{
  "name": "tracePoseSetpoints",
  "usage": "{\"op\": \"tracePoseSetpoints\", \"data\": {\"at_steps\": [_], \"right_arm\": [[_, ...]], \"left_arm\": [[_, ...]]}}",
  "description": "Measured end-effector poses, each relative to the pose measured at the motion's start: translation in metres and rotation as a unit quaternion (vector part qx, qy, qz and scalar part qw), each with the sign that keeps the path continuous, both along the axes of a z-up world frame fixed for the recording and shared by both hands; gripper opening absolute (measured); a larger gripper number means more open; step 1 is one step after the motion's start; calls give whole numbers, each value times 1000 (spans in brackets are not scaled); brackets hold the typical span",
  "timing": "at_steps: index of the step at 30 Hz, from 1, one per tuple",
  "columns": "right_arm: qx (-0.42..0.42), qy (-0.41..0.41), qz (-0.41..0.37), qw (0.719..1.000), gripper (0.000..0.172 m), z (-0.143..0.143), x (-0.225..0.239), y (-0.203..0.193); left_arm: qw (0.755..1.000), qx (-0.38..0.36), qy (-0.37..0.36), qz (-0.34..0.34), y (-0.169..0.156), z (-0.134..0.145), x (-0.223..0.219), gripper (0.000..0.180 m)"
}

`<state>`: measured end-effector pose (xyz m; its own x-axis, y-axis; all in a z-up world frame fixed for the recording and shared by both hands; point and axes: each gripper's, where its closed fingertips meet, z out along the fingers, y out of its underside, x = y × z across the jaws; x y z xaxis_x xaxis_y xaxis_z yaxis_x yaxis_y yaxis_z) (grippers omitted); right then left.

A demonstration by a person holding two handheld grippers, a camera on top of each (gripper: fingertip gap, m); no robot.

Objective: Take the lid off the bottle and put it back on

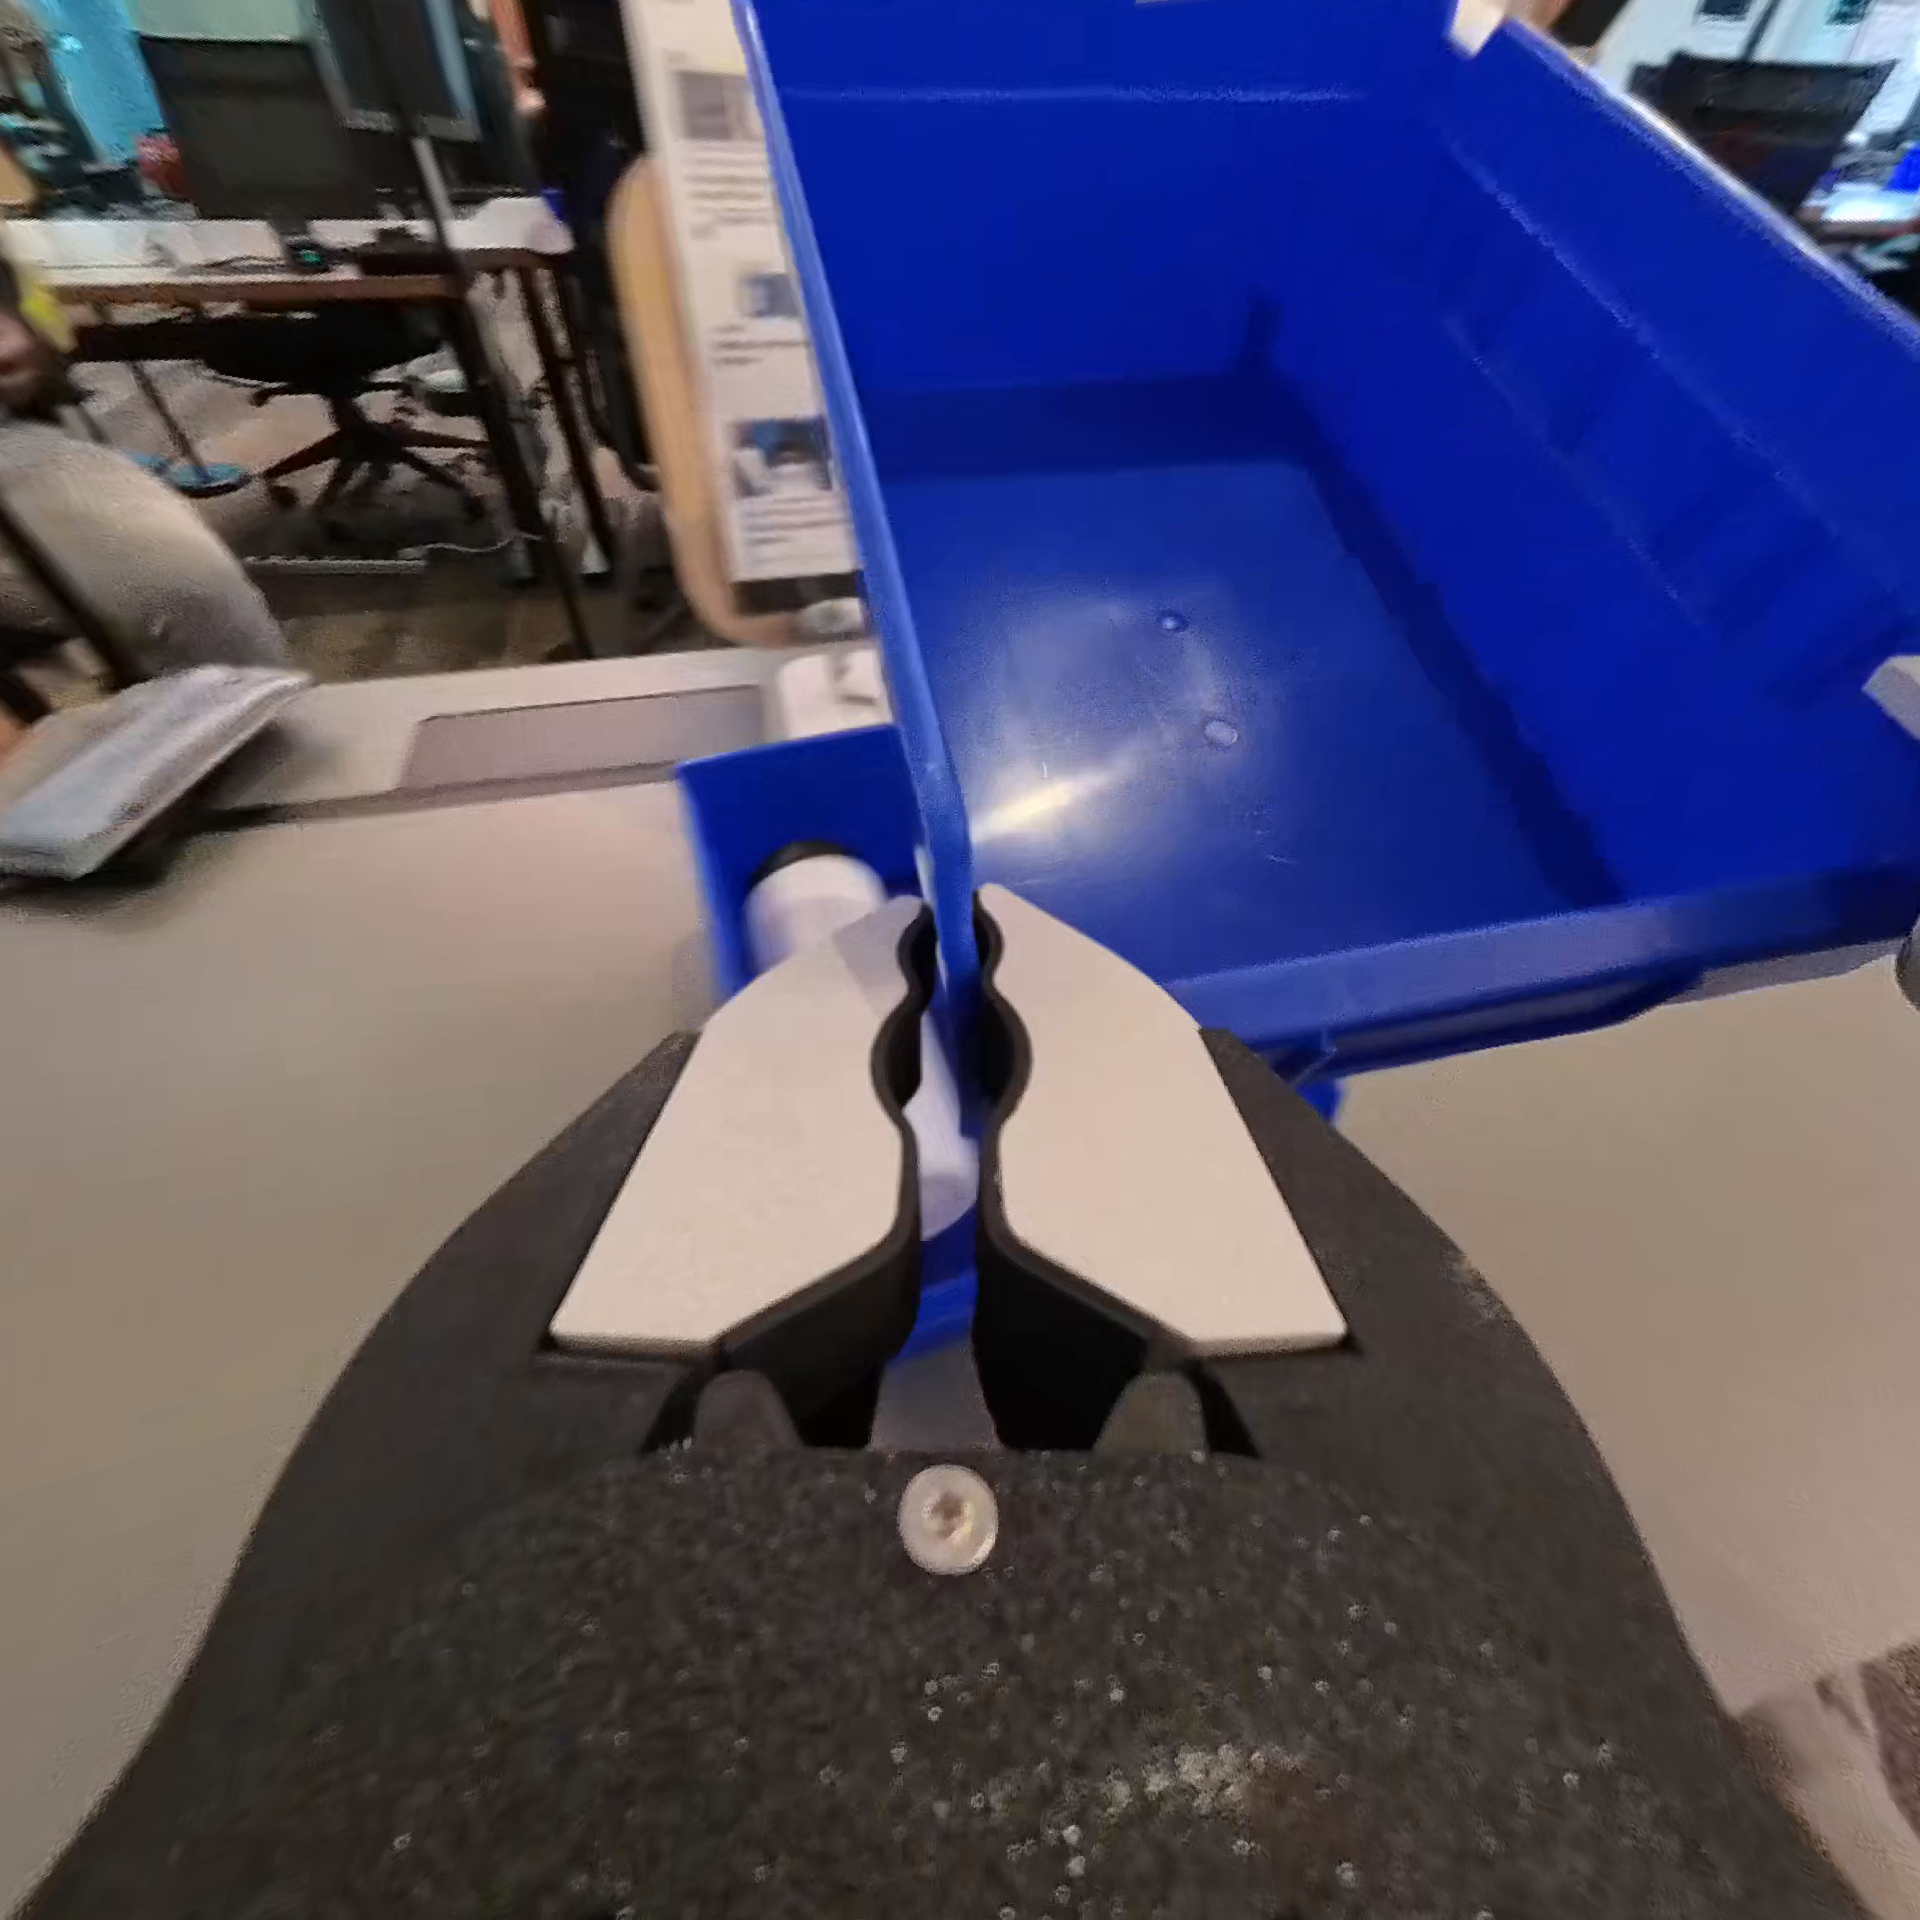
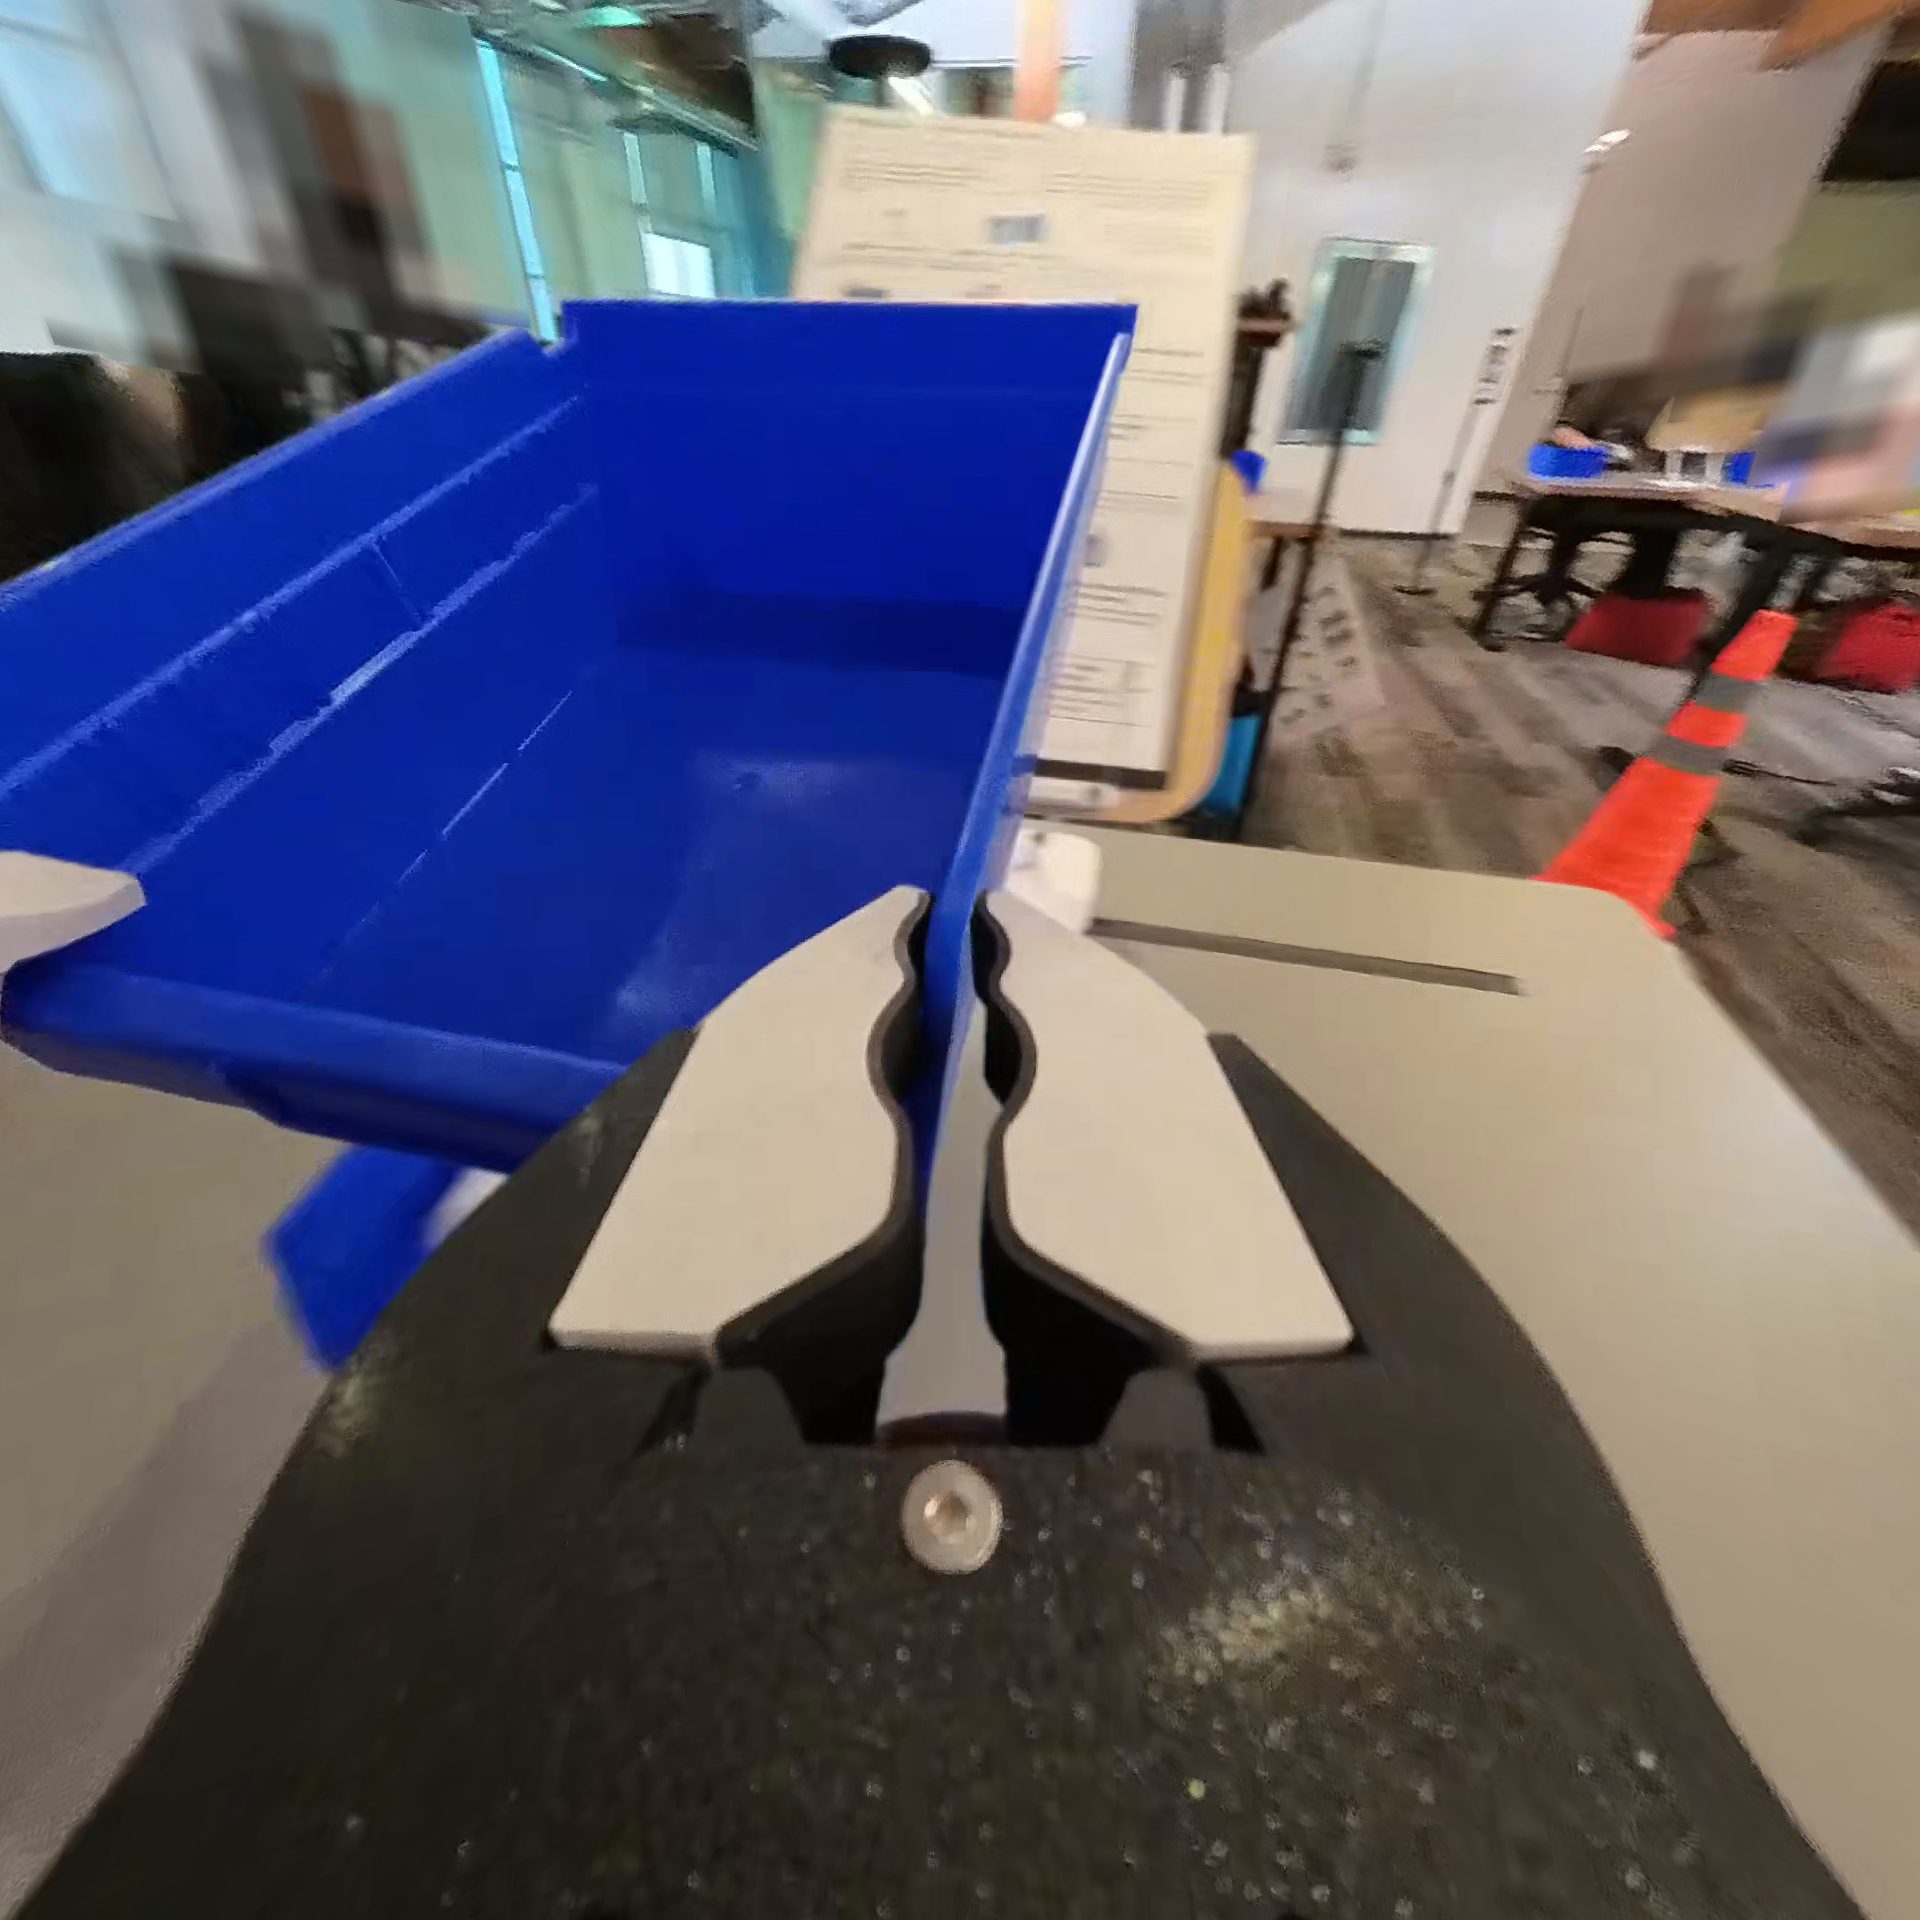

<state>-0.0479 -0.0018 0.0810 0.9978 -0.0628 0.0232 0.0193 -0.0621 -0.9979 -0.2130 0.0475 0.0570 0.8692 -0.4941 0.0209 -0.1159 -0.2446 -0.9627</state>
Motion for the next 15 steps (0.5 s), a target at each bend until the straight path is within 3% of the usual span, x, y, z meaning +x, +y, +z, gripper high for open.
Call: {"op": "tracePoseSetpoints", "data": {"at_steps": [4, 7, 11, 15], "right_arm": [[-48, 4, -52, 998, 6, -17, 133, -3], [-85, 2, -38, 996, 5, -46, 208, -1], [-117, 32, -59, 991, 4, -109, 277, -2], [-132, 100, -37, 985, 4, -165, 304, -6]], "left_arm": [[999, -27, 10, -44, 5, -27, 133, 4], [997, -52, -8, -54, -4, -61, 202, 5], [995, -81, 12, -49, -11, -117, 262, 6], [991, -112, 45, -59, -13, -163, 287, 6]]}}
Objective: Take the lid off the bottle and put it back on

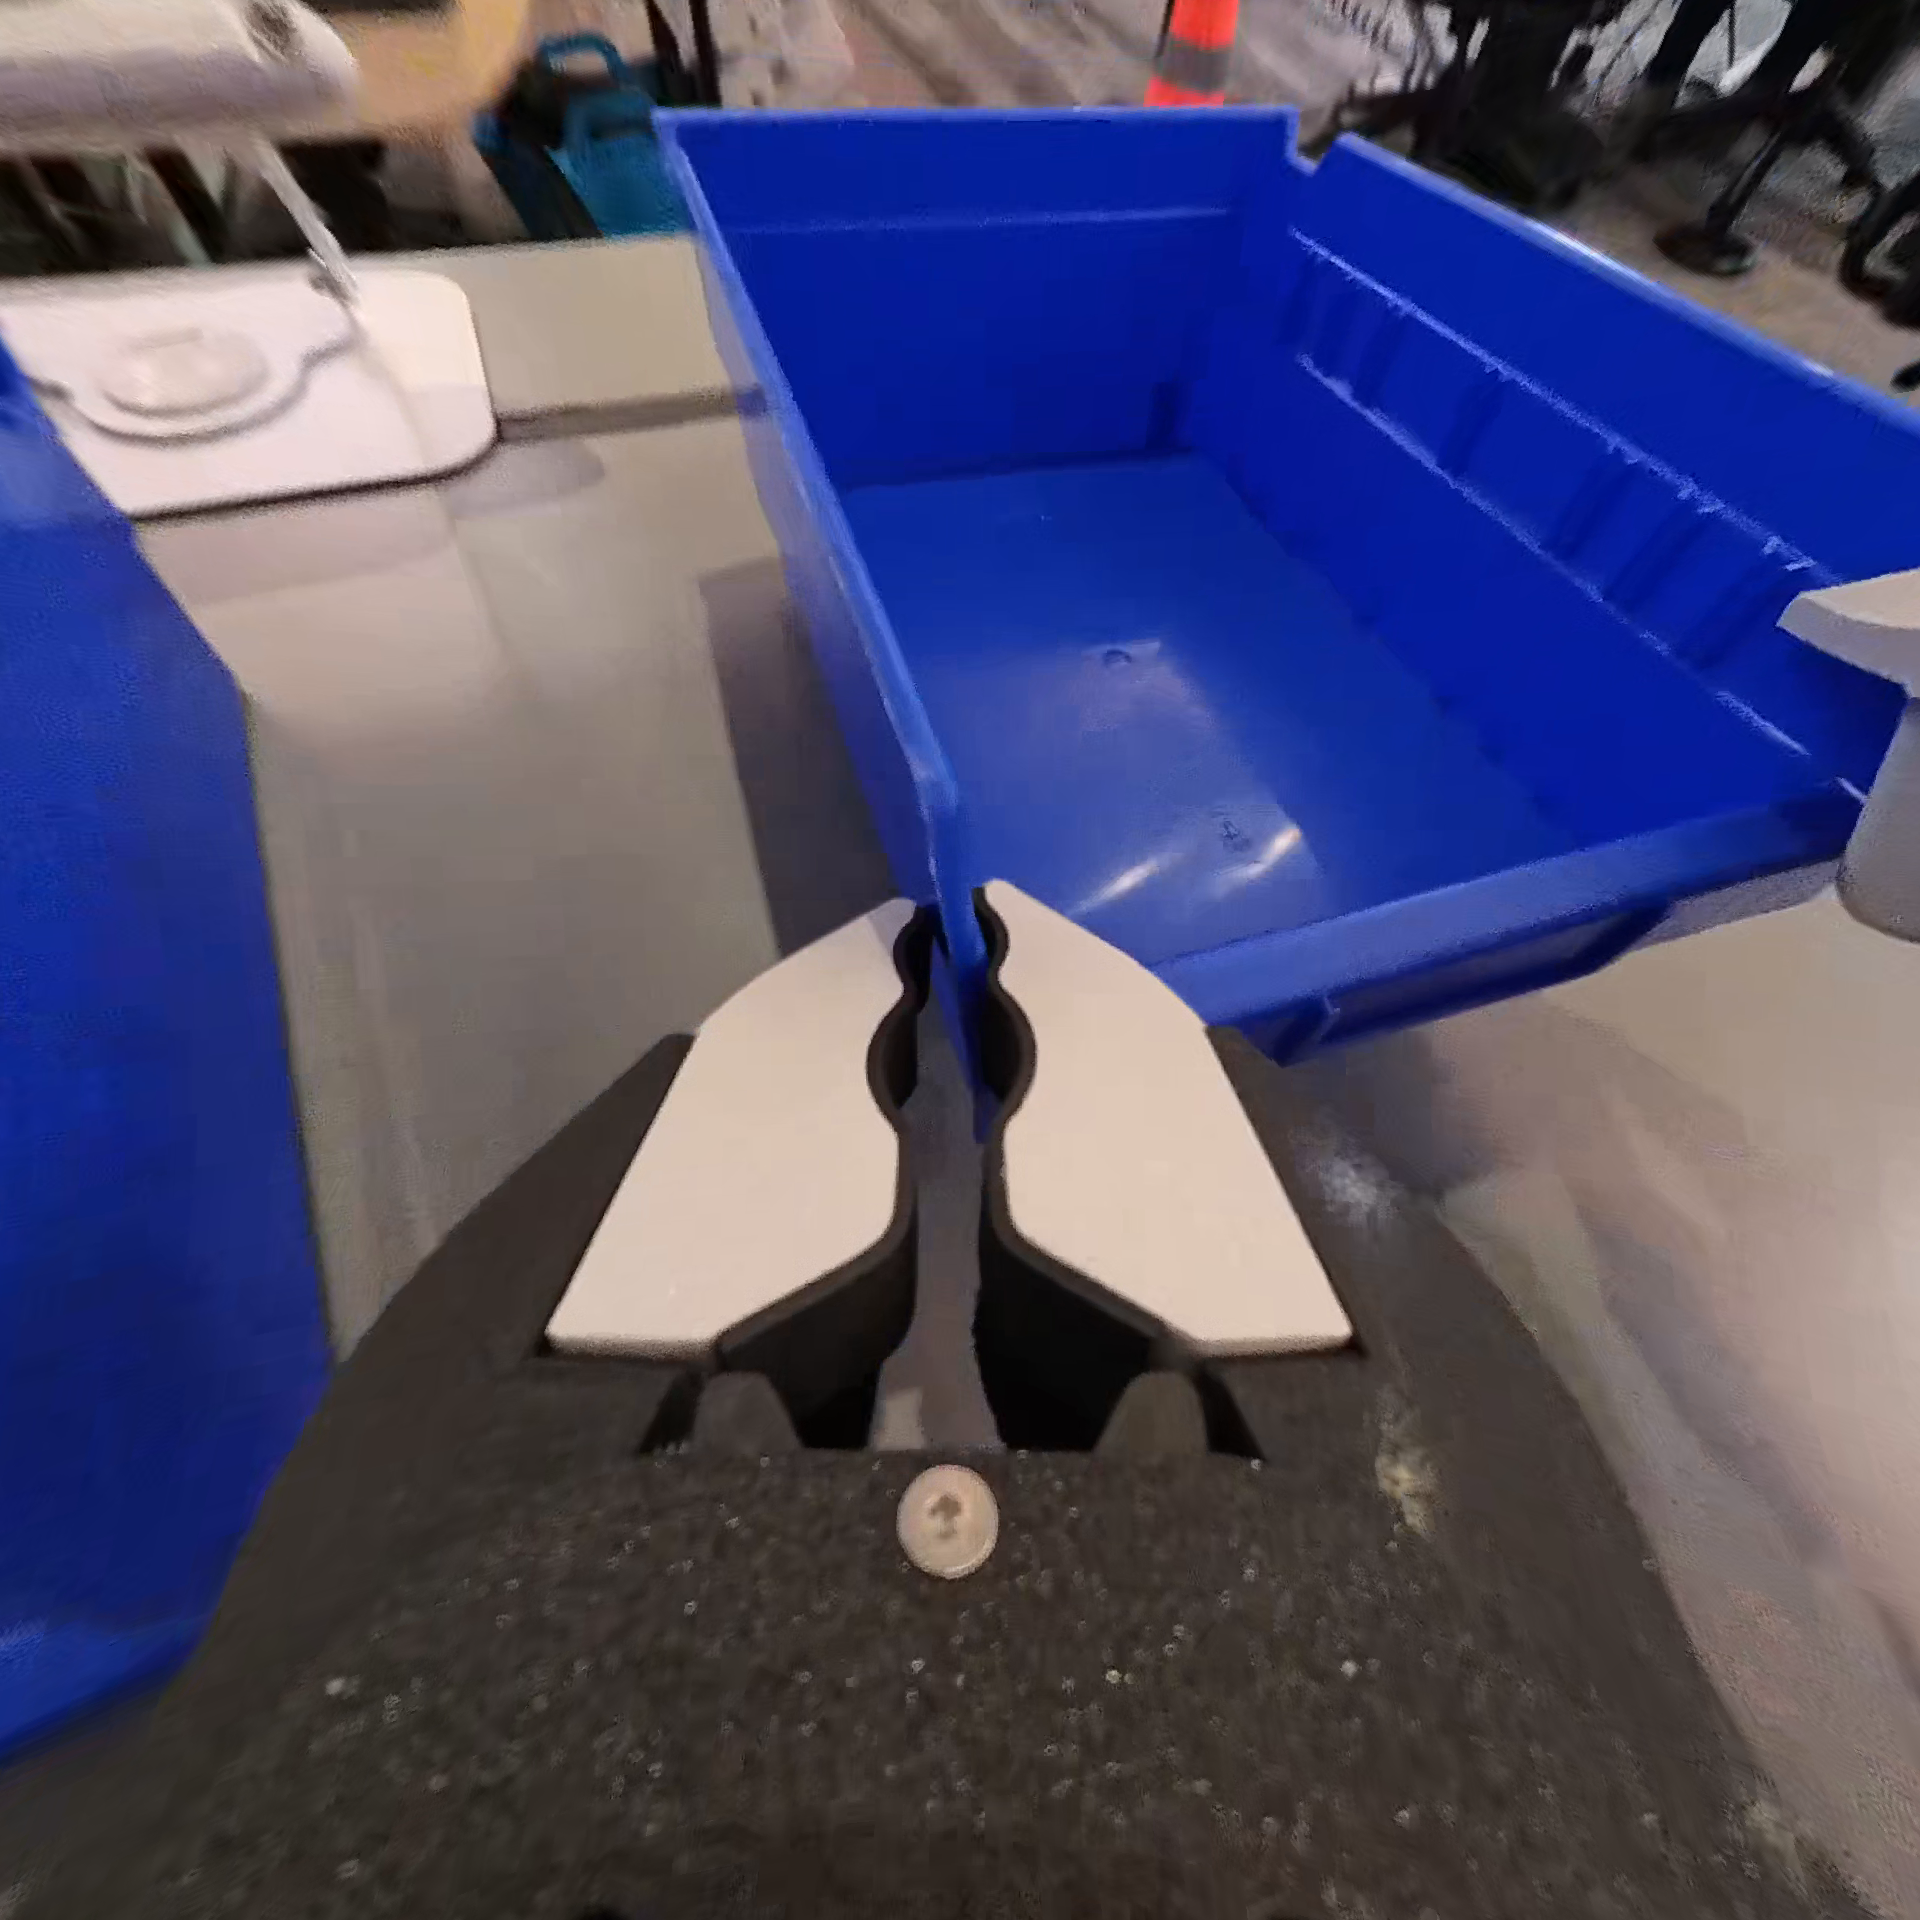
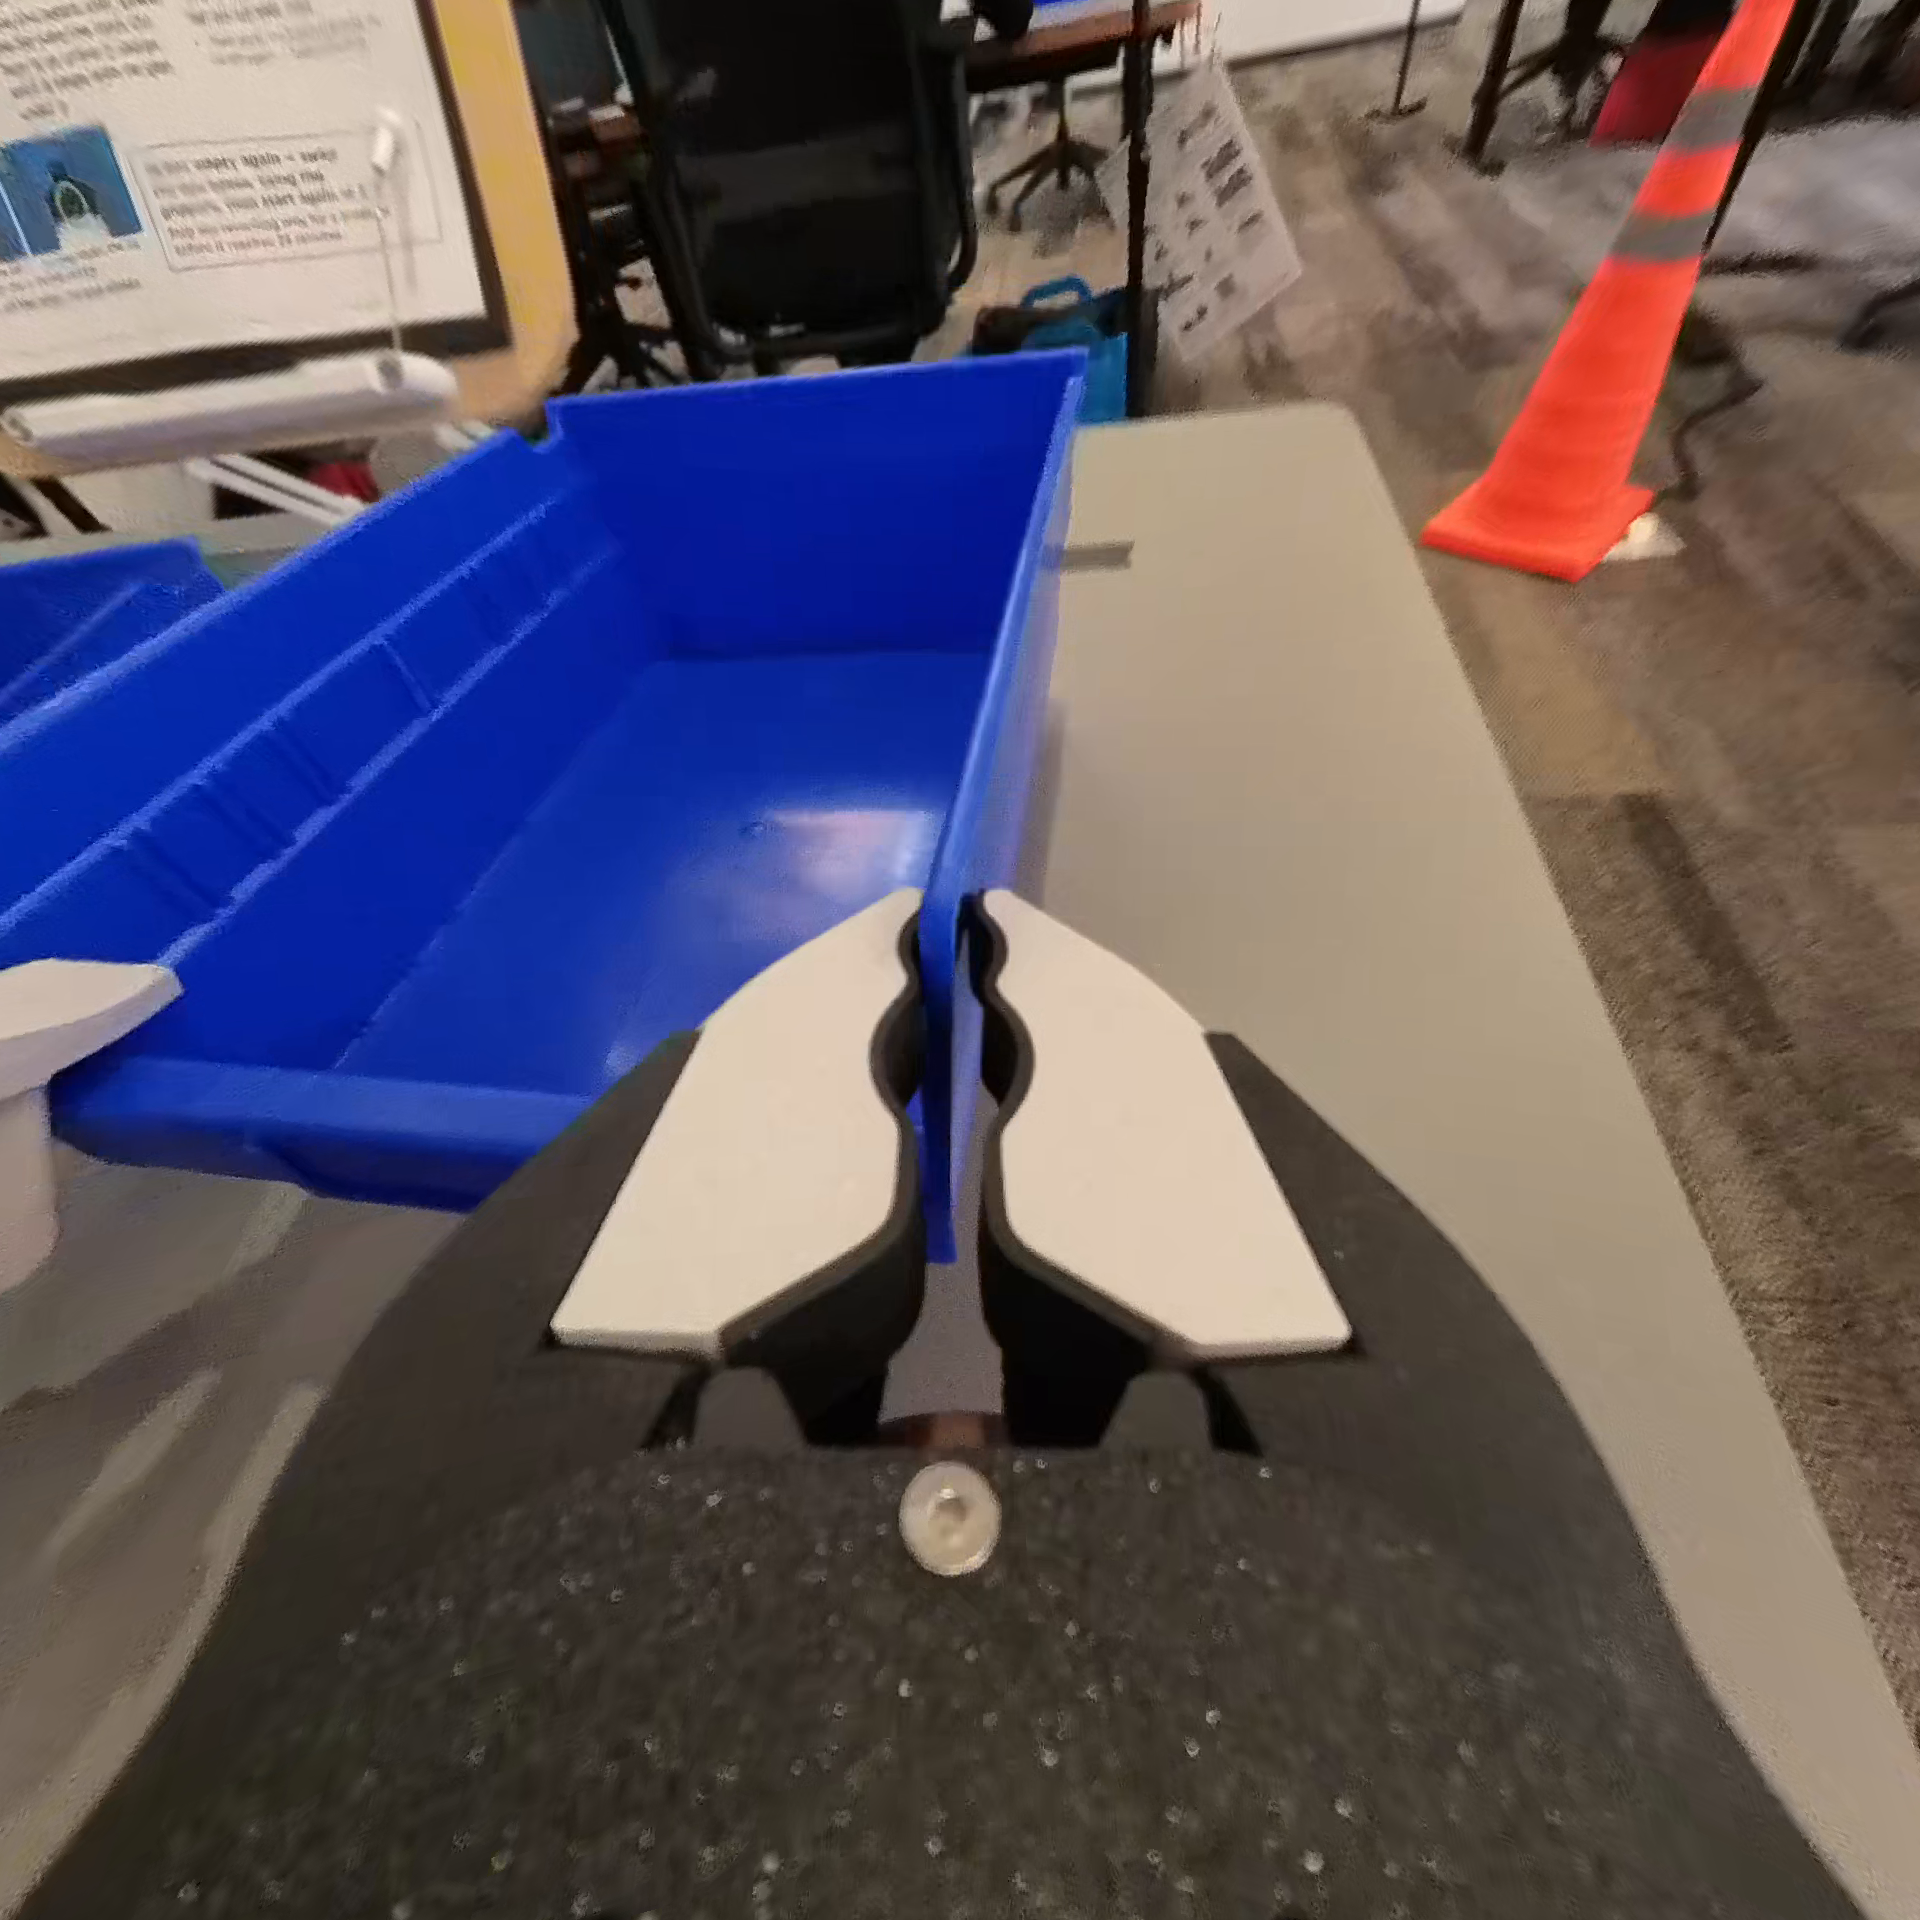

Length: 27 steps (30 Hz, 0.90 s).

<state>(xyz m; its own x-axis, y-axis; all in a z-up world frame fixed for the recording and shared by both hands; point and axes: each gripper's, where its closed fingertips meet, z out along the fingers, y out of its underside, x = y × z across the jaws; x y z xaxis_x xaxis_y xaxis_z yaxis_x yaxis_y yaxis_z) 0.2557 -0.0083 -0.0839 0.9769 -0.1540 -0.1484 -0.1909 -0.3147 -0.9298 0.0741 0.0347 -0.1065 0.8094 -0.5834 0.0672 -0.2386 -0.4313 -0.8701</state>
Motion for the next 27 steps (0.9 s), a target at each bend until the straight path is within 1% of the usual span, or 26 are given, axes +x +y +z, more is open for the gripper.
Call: {"op": "tracePoseSetpoints", "data": {"at_steps": [2, 3, 4, 5, 6, 7, 8, 9, 10, 12, 14, 16, 17, 18, 19, 21, 23, 24, 25, 26, 27], "right_arm": [[-21, 0, 4, 1000, 5, -17, 10, 1], [-17, -9, -9, 1000, 4, -23, 16, 0], [-19, 0, -26, 999, 3, -31, 22, -1], [-18, 28, -38, 999, 3, -41, 25, -3], [-1, 60, -38, 997, 4, -46, 26, -3], [21, 94, -32, 995, 6, -45, 25, -3], [27, 121, -24, 992, 8, -44, 24, -5], [34, 134, -19, 990, 12, -39, 25, -8], [53, 131, -16, 990, 20, -27, 25, -13], [121, 98, 4, 988, 39, 15, 21, -29], [197, 57, -7, 979, 40, 68, 13, -45], [248, 19, 27, 968, 47, 110, -21, -53], [253, 4, 52, 966, 51, 124, -46, -50], [248, -8, 77, 966, 54, 133, -74, -43], [233, -20, 104, 967, 59, 136, -106, -33], [197, -21, 133, 971, 67, 127, -171, -9], [166, 29, 173, 970, 73, 98, -246, 15], [137, 47, 193, 970, 76, 76, -281, 25], [95, 52, 192, 975, 81, 50, -307, 35], [53, 45, 180, 981, 82, 24, -325, 43], [10, 33, 156, 987, 78, 0, -335, 50]], "left_arm": [[1000, -21, 6, -11, -6, -19, 9, 7], [999, -29, 5, -23, -11, -27, 15, 8], [999, -40, 9, -33, -16, -35, 19, 10], [998, -54, 13, -41, -20, -43, 22, 13], [997, -61, 8, -49, -22, -45, 25, 18], [996, -66, 3, -64, -26, -44, 26, 20], [994, -75, 0, -82, -30, -39, 25, 27], [993, -79, 0, -92, -32, -32, 20, 45], [993, -70, 2, -95, -32, -20, 9, 60], [994, -50, -15, -100, -28, 13, -24, 63], [995, -33, -42, -89, -20, 47, -73, 70], [998, -7, -38, -53, -3, 69, -135, 71], [999, 12, -25, -22, 9, 75, -172, 72], [999, 29, -7, 14, 21, 76, -208, 74], [998, 37, 10, 47, 32, 73, -243, 74], [996, 16, 33, 81, 44, 50, -294, 75], [995, -30, 44, 88, 48, 16, -321, 76], [994, -48, 49, 90, 49, 0, -328, 76], [992, -60, 54, 93, 50, -14, -333, 76], [992, -67, 56, 91, 51, -24, -336, 73], [992, -74, 53, 83, 51, -31, -335, 66]]}}
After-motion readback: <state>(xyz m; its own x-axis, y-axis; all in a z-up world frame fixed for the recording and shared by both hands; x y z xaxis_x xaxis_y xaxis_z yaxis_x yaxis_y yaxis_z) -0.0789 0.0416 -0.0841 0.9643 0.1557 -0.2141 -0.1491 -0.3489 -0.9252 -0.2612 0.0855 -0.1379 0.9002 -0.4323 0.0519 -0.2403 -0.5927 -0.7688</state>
